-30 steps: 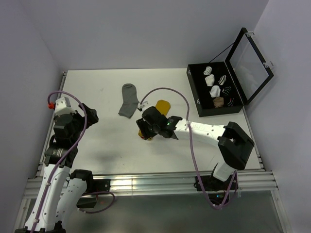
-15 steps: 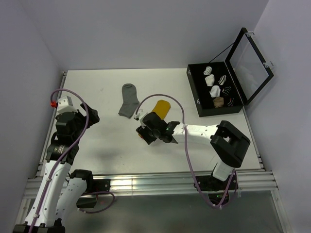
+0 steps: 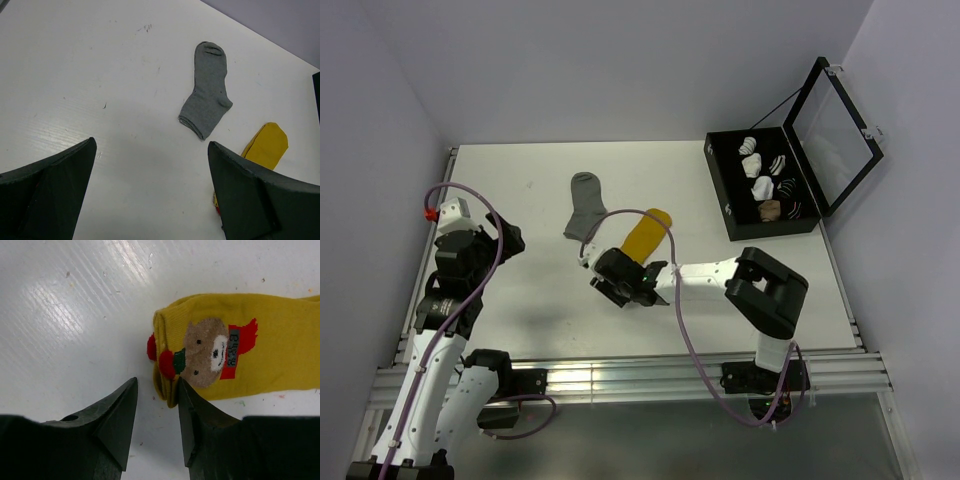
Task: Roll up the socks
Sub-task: Move the sock to the center of the board, then roll the sock at the center of the board.
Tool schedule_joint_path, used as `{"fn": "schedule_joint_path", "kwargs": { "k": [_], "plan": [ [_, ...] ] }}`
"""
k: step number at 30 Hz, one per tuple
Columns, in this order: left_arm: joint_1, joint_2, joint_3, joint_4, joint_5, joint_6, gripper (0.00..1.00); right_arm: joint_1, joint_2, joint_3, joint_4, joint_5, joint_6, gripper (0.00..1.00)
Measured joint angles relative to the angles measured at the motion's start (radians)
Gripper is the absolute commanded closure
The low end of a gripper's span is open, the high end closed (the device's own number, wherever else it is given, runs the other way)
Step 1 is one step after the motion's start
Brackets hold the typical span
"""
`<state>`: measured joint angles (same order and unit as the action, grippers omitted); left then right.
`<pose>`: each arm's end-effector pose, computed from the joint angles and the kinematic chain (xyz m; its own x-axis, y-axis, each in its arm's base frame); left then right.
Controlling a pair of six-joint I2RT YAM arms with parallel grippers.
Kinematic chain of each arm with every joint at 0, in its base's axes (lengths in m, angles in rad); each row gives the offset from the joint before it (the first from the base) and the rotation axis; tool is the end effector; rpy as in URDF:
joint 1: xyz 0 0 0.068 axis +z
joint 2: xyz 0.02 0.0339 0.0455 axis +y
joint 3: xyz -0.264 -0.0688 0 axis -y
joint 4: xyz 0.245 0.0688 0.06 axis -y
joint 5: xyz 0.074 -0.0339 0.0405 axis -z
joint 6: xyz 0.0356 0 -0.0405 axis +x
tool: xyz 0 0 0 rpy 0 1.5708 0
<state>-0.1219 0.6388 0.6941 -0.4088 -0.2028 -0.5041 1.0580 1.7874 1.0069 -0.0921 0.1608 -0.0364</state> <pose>0.1513 -0.0113 0.3067 -0.2678 -0.4438 -0.8551 -0.2259 0.8918 -0.3921 0.1832 0.3137 0.1580 -0.3461 -0.6879 -0.6379 -0.8228 0.5493 -0.1460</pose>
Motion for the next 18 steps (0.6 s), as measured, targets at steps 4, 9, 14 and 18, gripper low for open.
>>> {"fn": "schedule_joint_path", "kwargs": {
  "k": [4,9,14,18],
  "plan": [
    [0.000,0.000,0.000,0.000,0.000,0.000,0.00,0.037,0.038,0.025,0.000,0.063,-0.013,0.67],
    [0.000,0.005,0.000,0.000,0.003,0.000,0.01,0.060,0.079,0.071,-0.016,0.127,-0.016,0.99],
    [0.000,0.031,0.000,0.001,0.038,-0.013,0.01,0.061,0.082,0.082,-0.033,0.130,-0.002,1.00],
    [0.001,0.099,0.002,0.000,0.105,-0.044,0.02,0.046,0.082,0.094,-0.047,0.082,0.027,1.00]
  ]
}}
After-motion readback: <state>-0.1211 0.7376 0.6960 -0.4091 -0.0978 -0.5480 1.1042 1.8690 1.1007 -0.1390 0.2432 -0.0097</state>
